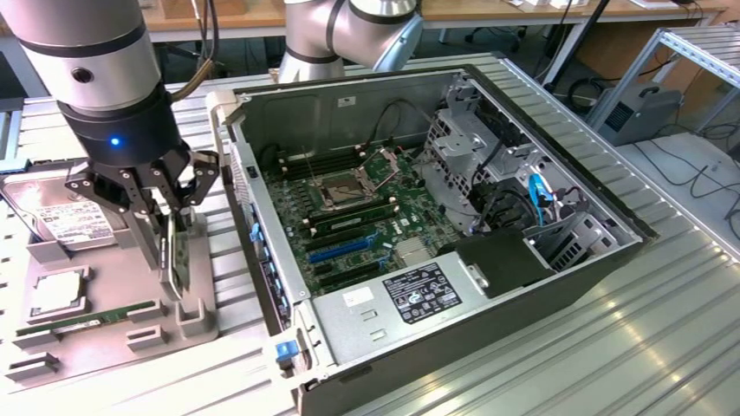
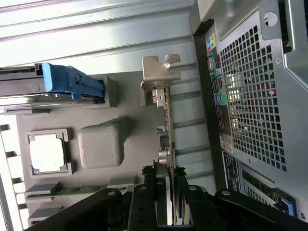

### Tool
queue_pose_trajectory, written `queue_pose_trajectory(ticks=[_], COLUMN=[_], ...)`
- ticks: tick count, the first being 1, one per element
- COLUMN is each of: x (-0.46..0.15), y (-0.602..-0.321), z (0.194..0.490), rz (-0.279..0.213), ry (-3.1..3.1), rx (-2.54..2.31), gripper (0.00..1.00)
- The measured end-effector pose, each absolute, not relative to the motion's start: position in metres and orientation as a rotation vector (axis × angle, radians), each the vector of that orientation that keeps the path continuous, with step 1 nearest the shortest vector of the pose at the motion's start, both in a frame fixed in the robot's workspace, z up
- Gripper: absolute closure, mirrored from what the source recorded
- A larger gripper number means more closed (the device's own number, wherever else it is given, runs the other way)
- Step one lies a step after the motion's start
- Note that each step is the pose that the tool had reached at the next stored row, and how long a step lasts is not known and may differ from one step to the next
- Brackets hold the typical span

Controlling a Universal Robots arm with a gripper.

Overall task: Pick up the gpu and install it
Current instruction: 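Pick up the gpu and move the gpu toward the slot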

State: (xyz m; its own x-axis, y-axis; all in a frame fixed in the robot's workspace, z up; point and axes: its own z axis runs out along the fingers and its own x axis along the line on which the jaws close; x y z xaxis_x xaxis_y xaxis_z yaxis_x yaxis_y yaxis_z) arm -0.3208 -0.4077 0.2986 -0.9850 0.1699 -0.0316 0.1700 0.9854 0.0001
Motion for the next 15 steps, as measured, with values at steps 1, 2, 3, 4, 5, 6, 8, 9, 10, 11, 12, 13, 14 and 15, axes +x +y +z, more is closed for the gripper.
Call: queue_pose_trajectory(ticks=[1,2,3,4,5,6,8,9,10,11,12,13,14,15], x=[-0.321,-0.321,-0.321,-0.321,-0.321,-0.321,-0.321,-0.321,-0.321,-0.321,-0.321,-0.321,-0.321,-0.321], y=[-0.408,-0.407,-0.407,-0.407,-0.407,-0.407,-0.407,-0.407,-0.407,-0.407,-0.407,-0.407,-0.407,-0.407], z=[0.300,0.301,0.302,0.303,0.303,0.304,0.306,0.307,0.308,0.309,0.310,0.311,0.312,0.313], rz=[-0.005,-0.007,-0.008,-0.008,-0.009,-0.009,-0.010,-0.011,-0.011,-0.011,-0.012,-0.012,-0.012,-0.013], ry=[3.099,3.099,3.099,3.098,3.098,3.098,3.098,3.098,3.098,3.098,3.098,3.098,3.098,3.098], rx=[0.265,0.265,0.265,0.265,0.265,0.265,0.265,0.265,0.265,0.265,0.265,0.265,0.265,0.265], gripper=[0.72,0.72,0.72,0.72,0.72,0.72,0.72,0.72,0.72,0.72,0.72,0.72,0.72,0.72])
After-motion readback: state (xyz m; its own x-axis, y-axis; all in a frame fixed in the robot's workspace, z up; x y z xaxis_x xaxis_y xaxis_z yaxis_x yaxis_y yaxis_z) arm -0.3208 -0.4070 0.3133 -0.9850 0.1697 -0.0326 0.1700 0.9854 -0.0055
